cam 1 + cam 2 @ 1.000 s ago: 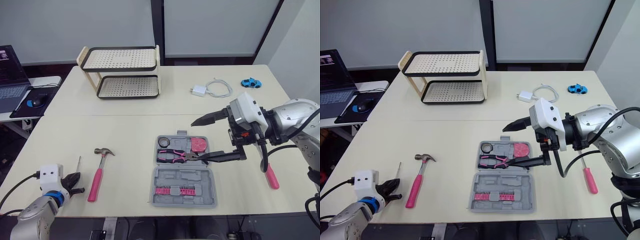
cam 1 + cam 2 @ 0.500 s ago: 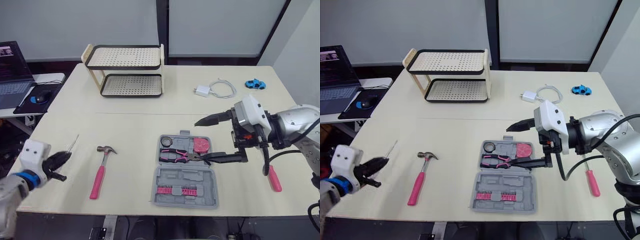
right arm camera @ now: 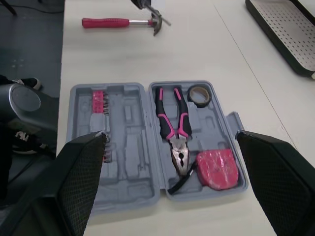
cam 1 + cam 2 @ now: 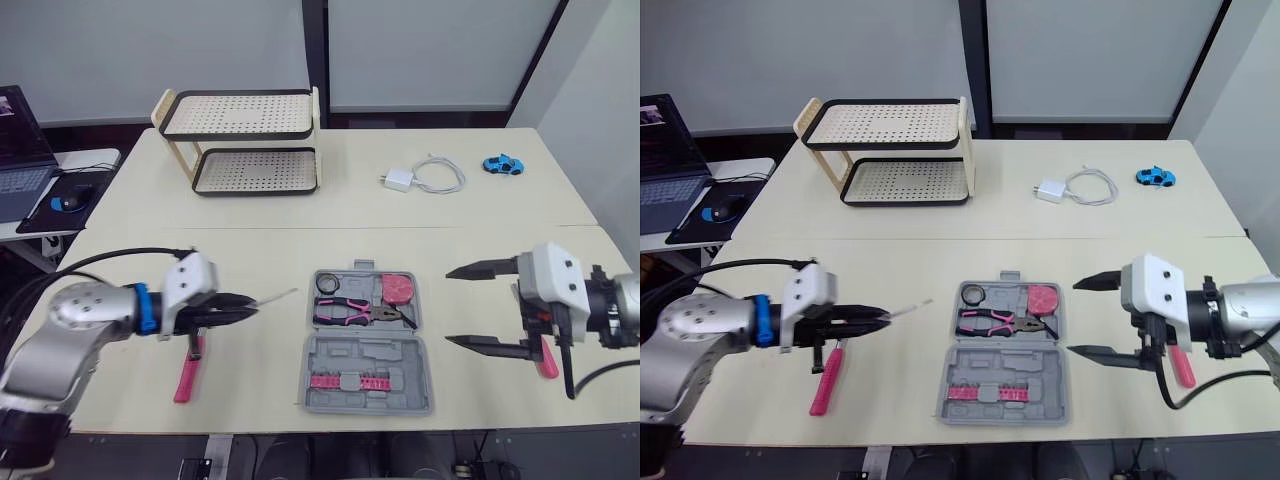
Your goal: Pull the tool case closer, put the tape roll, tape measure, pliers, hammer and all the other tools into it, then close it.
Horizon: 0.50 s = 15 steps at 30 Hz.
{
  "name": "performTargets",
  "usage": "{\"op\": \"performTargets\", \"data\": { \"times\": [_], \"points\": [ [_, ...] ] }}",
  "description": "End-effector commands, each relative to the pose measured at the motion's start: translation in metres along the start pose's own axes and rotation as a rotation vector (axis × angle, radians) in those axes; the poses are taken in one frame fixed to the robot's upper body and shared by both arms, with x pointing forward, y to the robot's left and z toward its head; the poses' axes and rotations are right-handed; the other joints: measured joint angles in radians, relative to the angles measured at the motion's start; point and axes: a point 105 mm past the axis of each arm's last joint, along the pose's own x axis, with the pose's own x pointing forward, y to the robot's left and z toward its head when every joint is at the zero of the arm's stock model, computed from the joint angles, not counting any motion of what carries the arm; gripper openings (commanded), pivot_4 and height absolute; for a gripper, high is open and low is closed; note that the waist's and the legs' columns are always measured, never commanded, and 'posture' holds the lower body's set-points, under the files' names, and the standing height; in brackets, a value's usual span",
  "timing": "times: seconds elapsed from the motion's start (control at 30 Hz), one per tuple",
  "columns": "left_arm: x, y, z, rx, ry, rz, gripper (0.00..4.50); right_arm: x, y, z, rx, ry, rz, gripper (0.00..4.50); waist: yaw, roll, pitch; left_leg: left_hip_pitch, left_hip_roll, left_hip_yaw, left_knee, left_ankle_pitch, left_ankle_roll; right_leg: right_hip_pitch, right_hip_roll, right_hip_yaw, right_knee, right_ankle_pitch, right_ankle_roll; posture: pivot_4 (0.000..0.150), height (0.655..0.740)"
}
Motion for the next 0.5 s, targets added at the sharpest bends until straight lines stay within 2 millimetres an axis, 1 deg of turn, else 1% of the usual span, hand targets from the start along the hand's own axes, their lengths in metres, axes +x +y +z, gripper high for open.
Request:
{"op": "performTargets", "data": {
  "times": [0.03,0.13,0.17,0.23,0.4,0.5],
  "points": [
    [0.017,-0.006,0.009,0.068,0.009,-0.091,0.18,-0.006,0.004,0.007,-0.047,0.015,-0.024,4.50,-0.002,0.000,0.000,0.000,0.000,0.000,0.000,0.000,0.000,0.000,0.000,0.000,0.000,0.000,0.000,0.150,0.7400],
    [0.039,-0.009,0.017,0.127,0.020,-0.159,0.18,-0.008,0.011,0.001,-0.015,0.047,-0.024,4.50,0.003,0.000,0.000,0.000,0.000,0.001,0.000,0.000,0.000,0.001,0.001,0.000,0.000,0.000,0.000,0.150,0.7400],
    [0.044,-0.010,0.018,0.136,0.024,-0.169,0.18,-0.009,0.013,-0.001,-0.009,0.056,-0.022,4.50,0.003,0.000,0.000,0.000,0.000,0.001,0.001,0.000,0.000,0.001,0.001,0.000,0.000,0.000,0.000,0.150,0.7400],
    [0.061,-0.013,0.024,0.160,0.034,-0.197,0.18,-0.008,0.016,-0.007,0.004,0.078,-0.026,4.50,0.003,0.000,0.000,0.000,-0.001,0.001,0.001,0.000,0.000,0.001,0.001,0.000,0.000,0.000,0.000,0.150,0.7400],
    [0.098,-0.024,0.037,0.219,0.065,-0.260,0.18,-0.005,0.019,-0.017,0.034,0.116,-0.046,4.50,0.004,-0.001,0.000,0.000,-0.003,0.001,0.002,0.000,0.000,0.002,0.001,0.000,0.000,0.000,0.000,0.150,0.7400],
    [0.114,-0.032,0.044,0.229,0.068,-0.274,0.18,-0.003,0.018,-0.021,0.042,0.135,-0.060,4.50,0.003,-0.001,0.000,0.000,-0.003,0.001,0.002,0.000,0.000,0.003,0.001,0.000,0.000,0.000,0.000,0.150,0.7400]
  ]
}}
